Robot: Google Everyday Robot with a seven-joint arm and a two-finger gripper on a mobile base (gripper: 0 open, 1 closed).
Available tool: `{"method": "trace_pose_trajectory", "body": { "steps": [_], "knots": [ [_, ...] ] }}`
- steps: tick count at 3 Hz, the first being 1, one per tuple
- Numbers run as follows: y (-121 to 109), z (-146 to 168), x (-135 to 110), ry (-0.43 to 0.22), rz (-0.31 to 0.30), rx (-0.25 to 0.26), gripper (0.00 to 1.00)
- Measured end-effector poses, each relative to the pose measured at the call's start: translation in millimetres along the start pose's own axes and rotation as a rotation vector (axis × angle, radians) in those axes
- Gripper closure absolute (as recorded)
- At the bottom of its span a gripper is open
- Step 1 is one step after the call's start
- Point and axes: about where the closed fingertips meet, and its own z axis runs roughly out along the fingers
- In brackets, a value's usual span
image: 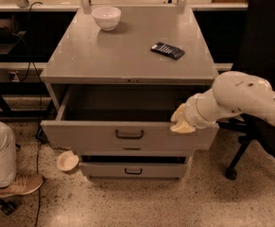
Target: Open top drawer
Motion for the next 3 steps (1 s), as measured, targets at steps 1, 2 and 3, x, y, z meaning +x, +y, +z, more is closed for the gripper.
{"method": "trace_pose_trajectory", "body": {
  "steps": [1, 2, 3],
  "knots": [
    [27.0, -30.2, -1.1, -0.015, 0.048, -0.014, 1.0],
    [27.1, -30.2, -1.2, -0.015, 0.048, -0.014, 1.0],
    [27.6, -29.7, -1.9, -0.016, 0.047, -0.015, 0.82]
  ]
}}
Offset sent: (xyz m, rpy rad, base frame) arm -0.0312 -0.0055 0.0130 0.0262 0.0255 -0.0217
